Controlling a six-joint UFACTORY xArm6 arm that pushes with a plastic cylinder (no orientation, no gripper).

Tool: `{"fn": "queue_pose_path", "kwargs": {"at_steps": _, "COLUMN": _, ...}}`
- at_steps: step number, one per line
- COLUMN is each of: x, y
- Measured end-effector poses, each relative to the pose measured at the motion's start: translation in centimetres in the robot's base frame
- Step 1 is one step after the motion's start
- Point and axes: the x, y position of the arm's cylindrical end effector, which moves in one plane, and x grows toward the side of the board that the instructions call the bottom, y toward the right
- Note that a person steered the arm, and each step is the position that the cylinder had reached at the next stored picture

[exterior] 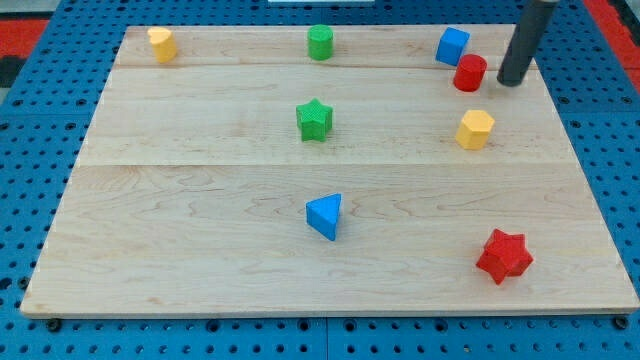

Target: Move the green star to the left center

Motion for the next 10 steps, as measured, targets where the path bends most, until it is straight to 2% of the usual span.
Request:
{"fn": "queue_pose_path", "kwargs": {"at_steps": 1, "x": -2.0, "y": -7.2}}
{"fn": "queue_pose_path", "kwargs": {"at_steps": 2, "x": 0.0, "y": -15.3}}
{"fn": "queue_pose_path", "kwargs": {"at_steps": 4, "x": 7.1, "y": -17.6}}
{"fn": "queue_pose_path", "kwargs": {"at_steps": 5, "x": 7.7, "y": -19.4}}
{"fn": "queue_pose_path", "kwargs": {"at_steps": 6, "x": 7.0, "y": -27.3}}
{"fn": "queue_pose_path", "kwargs": {"at_steps": 7, "x": 6.3, "y": -39.2}}
{"fn": "queue_pose_path", "kwargs": {"at_steps": 8, "x": 5.7, "y": -34.2}}
{"fn": "queue_pose_path", "kwargs": {"at_steps": 10, "x": 10.7, "y": -32.1}}
